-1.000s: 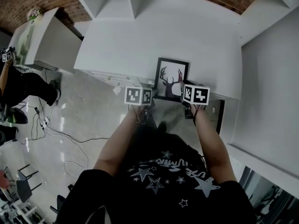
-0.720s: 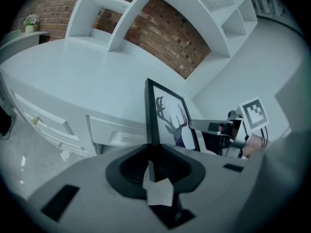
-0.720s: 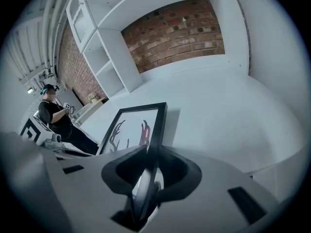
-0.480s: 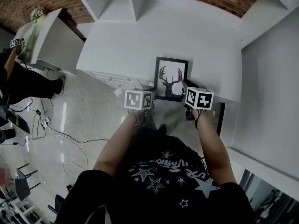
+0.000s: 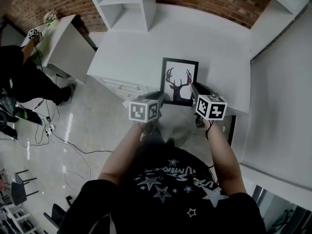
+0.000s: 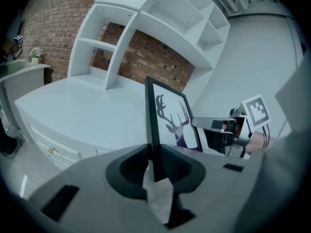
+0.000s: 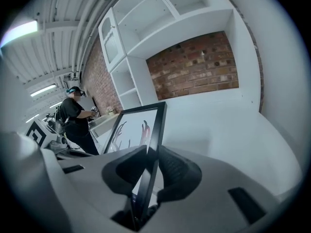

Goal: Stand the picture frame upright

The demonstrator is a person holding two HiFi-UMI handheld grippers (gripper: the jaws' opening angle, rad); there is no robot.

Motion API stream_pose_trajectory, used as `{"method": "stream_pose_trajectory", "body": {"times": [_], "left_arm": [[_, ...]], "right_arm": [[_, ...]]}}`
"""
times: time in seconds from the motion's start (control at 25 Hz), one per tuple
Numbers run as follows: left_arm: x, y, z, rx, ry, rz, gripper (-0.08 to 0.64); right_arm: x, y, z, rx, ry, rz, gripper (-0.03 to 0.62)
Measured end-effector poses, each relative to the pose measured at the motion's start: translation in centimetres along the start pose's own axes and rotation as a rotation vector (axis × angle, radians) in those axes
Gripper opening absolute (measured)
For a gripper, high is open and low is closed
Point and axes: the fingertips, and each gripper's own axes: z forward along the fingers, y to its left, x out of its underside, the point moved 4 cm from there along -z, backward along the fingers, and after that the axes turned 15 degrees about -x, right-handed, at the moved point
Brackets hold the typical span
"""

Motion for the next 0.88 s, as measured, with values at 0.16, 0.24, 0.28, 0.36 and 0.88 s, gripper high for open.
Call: {"method": "stream_pose_trajectory", "body": {"times": [0.16,0.24,0.28,0.36,0.88], "left_arm": [[-0.9,0.3,-1.8,-0.021,-0.049,-0.001,0.089],[-1.3,0.4,-2.7,-0.034,-0.072,0.001,0.089],[-1.5,0.5,-3.0,-0.040,-0.084,0.001,0.089],[-1.9,0.6,-3.7,-0.053,-0.102,-0.003,0.089],[-4.0,4.0,-4.4,-0.075,-0.160,-0.006,0.089]], "right_arm": [[-1.3,1.5,-0.3,-0.031,-0.040,-0.030,0.084],[-1.8,2.1,-0.4,-0.049,-0.061,-0.043,0.084],[-2.1,2.4,-0.5,-0.059,-0.072,-0.049,0.086],[-2.6,3.1,-0.6,-0.076,-0.091,-0.061,0.086],[-5.0,5.5,2.1,-0.115,-0.126,-0.105,0.086]]}}
